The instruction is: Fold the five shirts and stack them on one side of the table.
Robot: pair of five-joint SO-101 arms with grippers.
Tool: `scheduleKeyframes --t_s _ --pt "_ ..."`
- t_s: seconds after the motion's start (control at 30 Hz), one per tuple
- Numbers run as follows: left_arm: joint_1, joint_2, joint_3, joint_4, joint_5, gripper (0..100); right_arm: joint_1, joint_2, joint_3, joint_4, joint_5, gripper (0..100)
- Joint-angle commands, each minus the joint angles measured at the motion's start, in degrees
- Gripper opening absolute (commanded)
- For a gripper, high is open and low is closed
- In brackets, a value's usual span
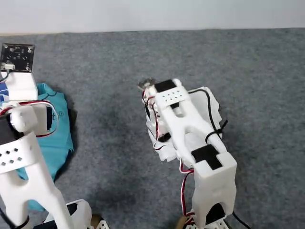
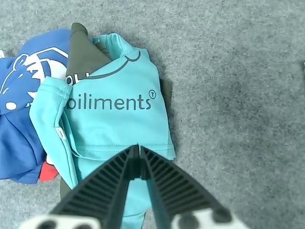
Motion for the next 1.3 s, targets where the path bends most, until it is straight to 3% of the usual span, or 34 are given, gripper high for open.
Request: scheduleKeyframes --t_s 0.0,0.2,0.33,0.57,0.73,1.07,1.27 --pt "0.09 -0.88 0.48 1.05 -0.44 1 -1.54 -3.82 -4.04 2.77 0.7 0.9" --pt "0.18 -0.79 2.07 0.97 -0.44 1 -8.13 1.1 -0.26 3.03 0.44 0.9" --pt "0.18 -0.79 2.15 0.97 -0.44 1 -7.52 5.23 -0.26 2.59 0.97 0.9" --pt "-0.09 -1.23 2.15 0.97 -0.44 1 -4.7 1.8 -18.29 6.37 5.1 0.9" --pt "-0.09 -1.23 2.15 0.97 -0.44 1 -1.89 6.02 -25.58 -3.21 9.14 0.9" --pt "-0.09 -0.97 2.15 0.97 -0.44 1 0.31 23.16 -26.37 -22.9 14.24 0.9" --pt "-0.09 -1.14 2.24 0.97 -0.44 1 -0.84 23.08 -32.35 -21.05 14.15 0.9"
